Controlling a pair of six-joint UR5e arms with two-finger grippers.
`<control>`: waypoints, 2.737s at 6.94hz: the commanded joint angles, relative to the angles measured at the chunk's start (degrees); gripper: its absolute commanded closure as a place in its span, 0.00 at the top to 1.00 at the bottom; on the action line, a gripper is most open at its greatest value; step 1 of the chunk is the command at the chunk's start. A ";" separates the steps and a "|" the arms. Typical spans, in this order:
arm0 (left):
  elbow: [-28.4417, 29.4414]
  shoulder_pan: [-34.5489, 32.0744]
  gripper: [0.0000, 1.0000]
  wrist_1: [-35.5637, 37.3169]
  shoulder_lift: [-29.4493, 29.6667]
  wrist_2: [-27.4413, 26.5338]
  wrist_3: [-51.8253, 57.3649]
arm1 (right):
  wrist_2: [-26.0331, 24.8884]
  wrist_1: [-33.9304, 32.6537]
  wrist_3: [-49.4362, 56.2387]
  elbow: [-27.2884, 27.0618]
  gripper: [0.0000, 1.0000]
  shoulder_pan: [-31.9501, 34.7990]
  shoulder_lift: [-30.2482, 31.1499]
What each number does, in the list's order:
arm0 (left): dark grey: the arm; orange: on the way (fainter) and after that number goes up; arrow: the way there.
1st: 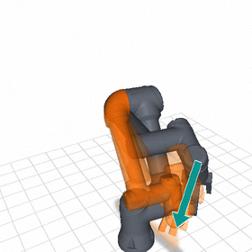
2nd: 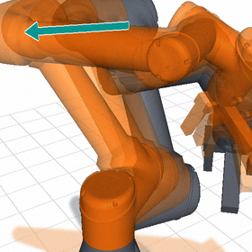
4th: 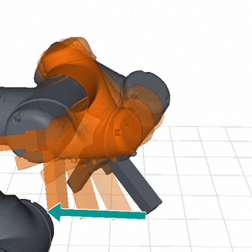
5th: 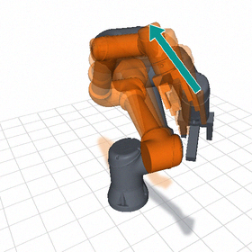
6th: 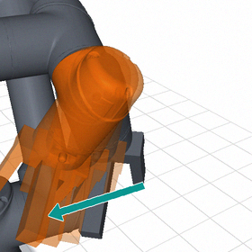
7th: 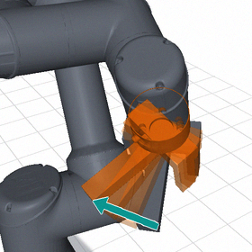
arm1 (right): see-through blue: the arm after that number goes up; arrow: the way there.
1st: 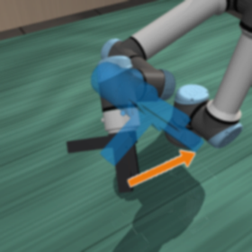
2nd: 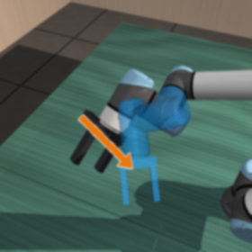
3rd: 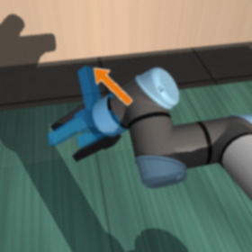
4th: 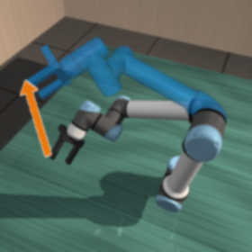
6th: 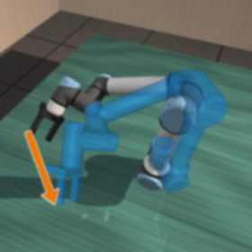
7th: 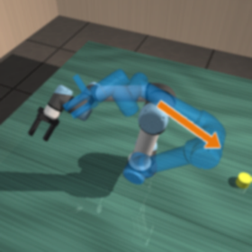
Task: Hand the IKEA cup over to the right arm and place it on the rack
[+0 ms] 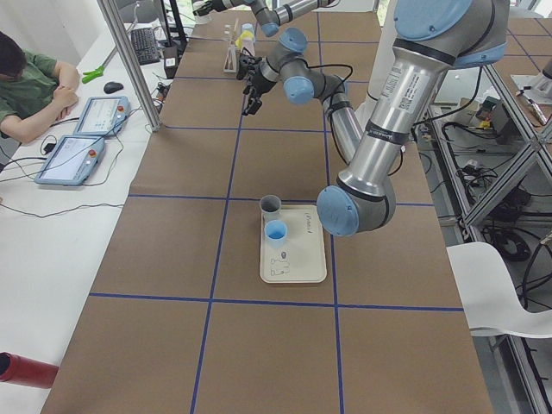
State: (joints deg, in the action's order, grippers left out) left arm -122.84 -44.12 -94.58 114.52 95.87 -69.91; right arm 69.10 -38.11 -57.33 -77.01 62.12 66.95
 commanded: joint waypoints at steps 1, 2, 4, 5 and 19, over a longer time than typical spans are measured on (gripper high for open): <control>-1.44 -7.70 1.00 1.50 -4.29 9.82 7.65 | 3.93 10.73 9.72 2.57 0.00 2.83 6.05; -1.44 -8.69 1.00 1.50 -4.92 11.08 8.47 | 4.02 14.78 11.26 2.39 0.00 2.75 8.61; -1.44 -8.70 1.00 1.59 -5.36 11.18 8.48 | 4.02 16.75 11.54 2.65 0.00 2.49 10.82; -1.44 -8.70 1.00 1.59 -5.45 11.18 8.48 | 4.11 16.75 11.54 2.83 0.00 2.14 11.09; -1.44 -8.70 1.00 1.59 -5.45 12.15 7.95 | 4.81 16.66 13.47 3.71 1.00 -0.15 12.32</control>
State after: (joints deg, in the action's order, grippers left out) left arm -124.27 -52.85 -92.99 109.07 108.01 -61.94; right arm 73.41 -21.46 -43.92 -72.96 61.91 79.26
